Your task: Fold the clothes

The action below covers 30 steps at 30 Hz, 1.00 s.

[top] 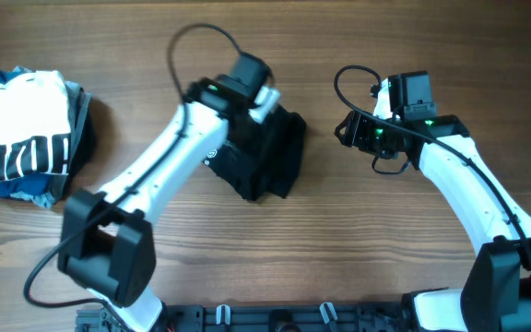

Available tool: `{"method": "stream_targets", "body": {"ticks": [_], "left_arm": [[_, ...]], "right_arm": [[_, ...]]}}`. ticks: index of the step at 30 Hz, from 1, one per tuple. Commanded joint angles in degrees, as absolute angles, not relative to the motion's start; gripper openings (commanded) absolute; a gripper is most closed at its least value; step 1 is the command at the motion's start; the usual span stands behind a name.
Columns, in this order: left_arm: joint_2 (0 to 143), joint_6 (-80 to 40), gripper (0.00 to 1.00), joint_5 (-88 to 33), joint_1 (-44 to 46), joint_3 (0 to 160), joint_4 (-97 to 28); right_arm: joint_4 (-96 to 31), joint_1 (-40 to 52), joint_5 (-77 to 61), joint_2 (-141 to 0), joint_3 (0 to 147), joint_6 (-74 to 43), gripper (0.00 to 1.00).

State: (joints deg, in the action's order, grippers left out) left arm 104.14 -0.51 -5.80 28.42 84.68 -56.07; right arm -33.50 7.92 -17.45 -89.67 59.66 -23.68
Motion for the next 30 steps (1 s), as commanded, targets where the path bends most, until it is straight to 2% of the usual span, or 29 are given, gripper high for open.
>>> {"method": "stream_targets", "body": {"ticks": [1,2,5,7,10,16,21,27,30], "left_arm": [[103.66,-0.99,0.31,-3.68,20.91,85.32,-55.79],[104.55,-0.93,0.22,-5.96,19.42,84.88,-54.98],[108.75,-0.89,0.09,-13.82,17.87,82.28,-53.25],[111.28,0.25,0.08,-21.67,18.83,81.52,-53.87],[112.12,1.26,0.06,-25.5,21.61,81.52,-52.71],[112.03,1.19,0.06,-41.58,30.17,82.0,-45.25],[111.26,0.84,0.14,-39.44,31.38,84.36,-46.19],[104.77,0.84,0.2,-31.18,23.86,86.52,-54.89],[103.09,0.84,0.11,-23.05,19.9,86.46,-57.19]], "right_arm": [[-33.63,7.9,-16.95,-88.71,60.53,-22.65,0.62],[-33.56,7.9,-16.95,-88.71,60.53,-22.65,0.62],[-33.56,7.9,-16.95,-88.71,60.53,-22.65,0.62],[-33.74,7.9,-16.95,-88.71,60.53,-22.59,0.62],[-33.54,7.9,-16.95,-88.71,60.53,-22.65,0.62],[-33.56,7.9,-16.95,-88.71,60.53,-22.63,0.62],[-33.69,7.9,-16.97,-88.71,60.53,-22.44,0.62],[-32.56,7.9,-22.2,-88.71,60.53,-14.39,0.65],[-31.35,7.9,-25.58,-88.71,60.53,-12.43,0.65]]}}
